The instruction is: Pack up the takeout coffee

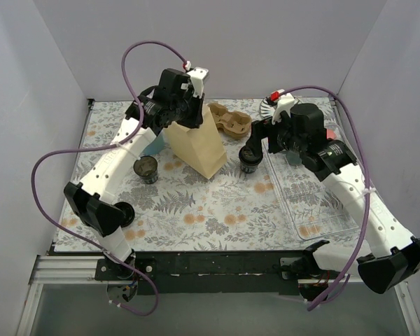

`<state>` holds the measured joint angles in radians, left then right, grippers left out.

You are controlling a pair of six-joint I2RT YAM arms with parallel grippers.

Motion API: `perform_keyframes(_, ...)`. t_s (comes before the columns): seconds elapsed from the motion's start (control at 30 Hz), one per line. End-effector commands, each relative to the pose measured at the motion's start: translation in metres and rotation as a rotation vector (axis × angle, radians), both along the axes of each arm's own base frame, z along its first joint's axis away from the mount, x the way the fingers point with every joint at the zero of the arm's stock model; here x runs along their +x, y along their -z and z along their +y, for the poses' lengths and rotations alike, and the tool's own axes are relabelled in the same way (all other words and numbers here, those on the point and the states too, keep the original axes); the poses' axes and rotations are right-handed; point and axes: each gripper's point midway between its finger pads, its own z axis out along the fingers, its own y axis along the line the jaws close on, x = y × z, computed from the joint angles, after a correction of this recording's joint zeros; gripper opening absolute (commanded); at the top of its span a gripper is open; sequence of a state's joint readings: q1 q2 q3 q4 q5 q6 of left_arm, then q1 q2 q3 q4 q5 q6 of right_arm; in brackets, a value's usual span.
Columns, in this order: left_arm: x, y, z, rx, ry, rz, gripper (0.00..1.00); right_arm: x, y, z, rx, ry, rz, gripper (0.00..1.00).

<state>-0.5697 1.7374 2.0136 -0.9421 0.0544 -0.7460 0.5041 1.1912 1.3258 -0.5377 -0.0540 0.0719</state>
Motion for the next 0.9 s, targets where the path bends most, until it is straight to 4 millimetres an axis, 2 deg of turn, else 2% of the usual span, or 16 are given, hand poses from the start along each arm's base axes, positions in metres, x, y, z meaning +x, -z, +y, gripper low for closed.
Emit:
perform_keyframes(0.0, -0.039, -0.018, 0.0, -0.071, 0.032, 0.03, 0.0, -0.008, -0.018, -0.007, 0.024, 0.016, -0.039, 0.97)
perform_keyframes(0.2, -0.084, -0.019, -0.009, -0.153, 0.129, 0.105, 0.0, -0.016, -0.022, -0.01, 0.05, 0.023, -0.04, 0.97)
perform_keyframes(0.23, -0.092, -0.024, -0.008, -0.171, 0.142, 0.098, 0.0, -0.017, -0.02, -0.011, 0.048, 0.025, -0.035, 0.97)
perform_keyframes(0.27, -0.096, -0.018, -0.008, -0.173, 0.149, 0.113, 0.0, -0.018, -0.02, -0.011, 0.051, 0.026, -0.035, 0.97)
perform_keyframes(0.33, -0.103, -0.019, -0.011, -0.199, 0.172, 0.122, 0.02, -0.021, -0.02, -0.013, 0.056, 0.028, -0.035, 0.97)
perform_keyframes(0.43, -0.114, -0.018, -0.015, -0.224, 0.214, 0.144, 0.14, -0.025, -0.017, -0.015, 0.052, 0.031, -0.031, 0.97)
perform_keyframes(0.5, -0.118, -0.022, -0.015, -0.239, 0.229, 0.139, 0.32, -0.028, -0.016, -0.017, 0.049, 0.03, -0.031, 0.97)
perform_keyframes(0.53, -0.118, -0.026, -0.015, -0.24, 0.237, 0.119, 0.49, -0.028, -0.014, -0.019, 0.041, 0.035, -0.029, 0.97)
perform_keyframes(0.63, -0.109, -0.041, -0.006, -0.216, 0.197, 0.039, 0.62, -0.032, -0.013, -0.024, 0.034, 0.049, -0.029, 0.98)
perform_keyframes(0.7, -0.101, -0.053, 0.0, -0.204, 0.164, -0.016, 0.68, -0.035, -0.012, -0.026, 0.033, 0.053, -0.028, 0.98)
perform_keyframes(0.73, -0.091, -0.069, 0.007, -0.197, 0.115, -0.08, 0.7, -0.035, -0.011, -0.028, 0.03, 0.059, -0.026, 0.99)
perform_keyframes(0.8, -0.077, -0.08, 0.017, -0.173, 0.051, -0.149, 0.71, -0.038, -0.01, -0.029, 0.031, 0.063, -0.018, 0.99)
perform_keyframes(0.83, -0.067, -0.091, 0.023, -0.168, 0.007, -0.199, 0.71, -0.039, -0.011, -0.03, 0.033, 0.065, -0.02, 0.99)
perform_keyframes(0.87, -0.053, -0.093, 0.036, -0.126, -0.072, -0.244, 0.71, -0.04, -0.012, -0.03, 0.035, 0.065, -0.023, 0.99)
